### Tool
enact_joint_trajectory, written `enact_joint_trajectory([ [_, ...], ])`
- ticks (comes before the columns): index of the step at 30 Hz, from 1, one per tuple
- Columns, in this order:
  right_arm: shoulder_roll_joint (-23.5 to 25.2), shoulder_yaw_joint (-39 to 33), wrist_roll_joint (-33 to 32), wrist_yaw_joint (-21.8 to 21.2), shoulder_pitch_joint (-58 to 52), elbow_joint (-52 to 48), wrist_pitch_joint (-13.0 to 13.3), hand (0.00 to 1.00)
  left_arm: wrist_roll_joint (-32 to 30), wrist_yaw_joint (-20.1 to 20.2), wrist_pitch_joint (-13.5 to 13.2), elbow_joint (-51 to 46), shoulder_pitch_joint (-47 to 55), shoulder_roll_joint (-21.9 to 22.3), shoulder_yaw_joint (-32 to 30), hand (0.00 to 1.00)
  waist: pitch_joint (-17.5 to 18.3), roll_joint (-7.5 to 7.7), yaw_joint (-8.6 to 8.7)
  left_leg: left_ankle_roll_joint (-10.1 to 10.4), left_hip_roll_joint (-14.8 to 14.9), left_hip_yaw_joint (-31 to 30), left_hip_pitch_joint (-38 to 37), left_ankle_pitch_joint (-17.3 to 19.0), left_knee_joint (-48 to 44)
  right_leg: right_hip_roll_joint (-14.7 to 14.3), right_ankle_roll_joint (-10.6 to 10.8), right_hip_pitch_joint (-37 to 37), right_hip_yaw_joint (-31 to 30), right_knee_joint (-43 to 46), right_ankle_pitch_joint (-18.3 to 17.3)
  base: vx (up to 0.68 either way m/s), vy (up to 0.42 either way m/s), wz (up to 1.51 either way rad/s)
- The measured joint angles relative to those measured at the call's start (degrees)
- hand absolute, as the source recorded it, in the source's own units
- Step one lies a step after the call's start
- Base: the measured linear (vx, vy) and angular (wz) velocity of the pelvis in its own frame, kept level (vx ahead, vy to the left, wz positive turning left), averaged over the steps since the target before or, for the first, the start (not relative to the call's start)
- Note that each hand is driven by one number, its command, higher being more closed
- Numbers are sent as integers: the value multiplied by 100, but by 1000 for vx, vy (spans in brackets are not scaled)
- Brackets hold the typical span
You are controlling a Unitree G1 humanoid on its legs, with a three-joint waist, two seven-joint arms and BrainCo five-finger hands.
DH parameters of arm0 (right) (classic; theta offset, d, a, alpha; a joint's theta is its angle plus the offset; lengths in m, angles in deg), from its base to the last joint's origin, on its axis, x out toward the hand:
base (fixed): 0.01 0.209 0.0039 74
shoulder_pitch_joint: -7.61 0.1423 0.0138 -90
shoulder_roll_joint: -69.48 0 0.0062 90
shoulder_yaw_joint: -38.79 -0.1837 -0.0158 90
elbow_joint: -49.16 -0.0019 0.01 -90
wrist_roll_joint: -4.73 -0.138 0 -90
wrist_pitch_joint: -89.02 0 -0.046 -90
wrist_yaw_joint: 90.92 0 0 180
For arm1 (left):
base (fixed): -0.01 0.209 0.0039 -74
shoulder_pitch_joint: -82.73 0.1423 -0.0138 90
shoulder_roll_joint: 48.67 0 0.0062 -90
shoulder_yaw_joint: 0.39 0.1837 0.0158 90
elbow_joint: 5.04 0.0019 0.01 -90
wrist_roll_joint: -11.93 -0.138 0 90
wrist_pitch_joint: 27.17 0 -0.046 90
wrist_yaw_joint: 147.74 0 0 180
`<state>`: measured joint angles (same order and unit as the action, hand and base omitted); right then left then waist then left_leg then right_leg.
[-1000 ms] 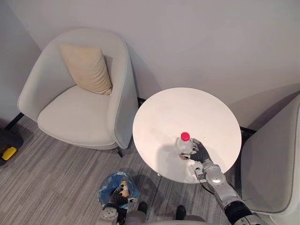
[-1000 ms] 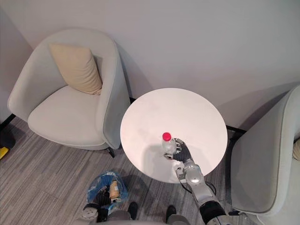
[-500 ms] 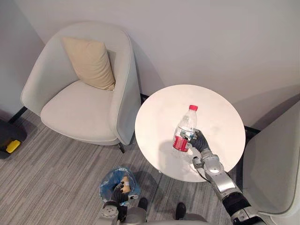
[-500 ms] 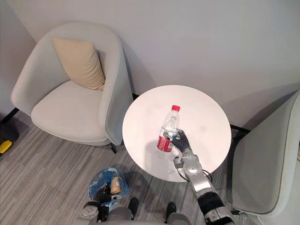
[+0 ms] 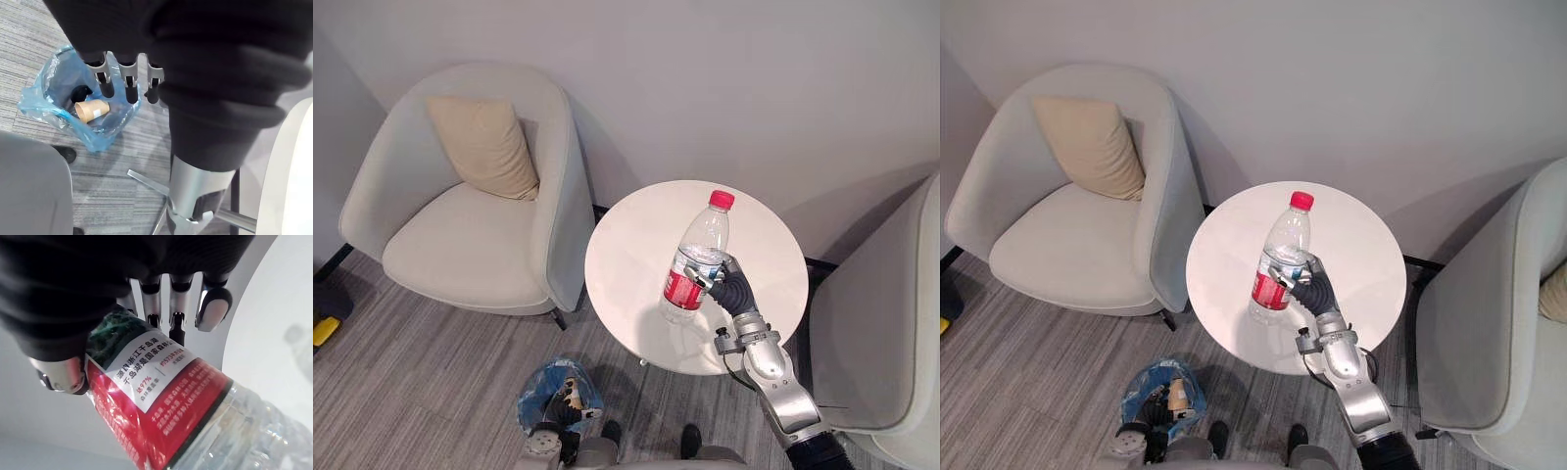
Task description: Gather rubbish on tea table into small bin, then transfer packed bag to large trash can.
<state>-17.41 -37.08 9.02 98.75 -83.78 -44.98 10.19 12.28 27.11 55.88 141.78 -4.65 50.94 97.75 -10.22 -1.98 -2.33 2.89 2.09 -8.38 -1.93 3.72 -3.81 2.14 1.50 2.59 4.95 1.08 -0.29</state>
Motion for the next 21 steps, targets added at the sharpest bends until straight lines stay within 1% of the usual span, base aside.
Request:
enact_joint_trajectory([
  [3,14,28,145,3,-190,-201,9,100,-2,-2,-2,4,-9,-6,106,0,3,2,21,-6,1,59,-35,3,2,0,2,15,-55,-17,20,-24,17,-12],
  [7,16,147,424,8,-327,-203,14,100,0,-15,-11,7,-9,-5,137,0,6,6,21,-6,3,81,-73,4,-8,0,4,24,-77,33,17,-8,1,-1],
  [9,1,277,532,6,-336,-203,14,100,1,-19,-17,12,-9,-5,147,0,7,8,13,-19,2,104,-77,14,-40,14,18,-84,-112,272,-83,-44,6,-6],
  [11,15,395,586,15,-349,-203,13,100,4,-21,-51,11,-10,-12,156,0,-5,59,13,-64,-117,91,-76,61,-166,159,48,-459,-143,1219,-549,-67,11,5],
  [13,3,482,699,12,-356,-203,12,100,4,-28,-61,6,-36,-46,279,0,-32,119,33,-85,-257,-14,-18,103,-338,309,89,-647,-200,1860,-834,-96,-7,35],
  [14,3,498,735,11,-358,-204,13,100,2,-29,-75,7,-39,-64,354,0,-38,143,108,-90,-339,-182,54,106,-397,363,154,-711,-333,2106,-940,-170,-39,102],
  [15,6,480,752,21,-386,-204,12,100,3,-27,-78,1,-39,-79,393,0,-7,203,187,-85,-501,-496,229,94,-477,417,262,-741,-693,2224,-1151,-184,-72,122],
  [17,-7,471,753,19,-422,-204,10,100,6,-28,-81,-13,-73,-74,411,0,-2,193,169,-51,-656,-885,418,15,-510,459,378,-826,-765,2398,-1341,-131,-100,118],
  [18,-17,456,752,19,-505,-204,6,100,5,-28,-79,-8,-80,-84,438,0,3,202,183,-31,-749,-1153,494,-103,-469,406,444,-809,-1119,2538,-1506,-96,-145,123],
  [19,-35,452,753,18,-540,-204,-5,100,7,-28,-86,-18,-81,-91,467,0,10,204,177,15,-815,-1373,557,-197,-434,374,406,-789,-1275,2524,-1597,-70,-147,111],
  [21,-85,464,752,17,-531,-204,-29,100,12,-35,-97,-37,-70,-43,466,0,42,112,137,55,-805,-1601,701,-321,-412,357,384,-813,-1060,2472,-1595,-77,-144,85],
])
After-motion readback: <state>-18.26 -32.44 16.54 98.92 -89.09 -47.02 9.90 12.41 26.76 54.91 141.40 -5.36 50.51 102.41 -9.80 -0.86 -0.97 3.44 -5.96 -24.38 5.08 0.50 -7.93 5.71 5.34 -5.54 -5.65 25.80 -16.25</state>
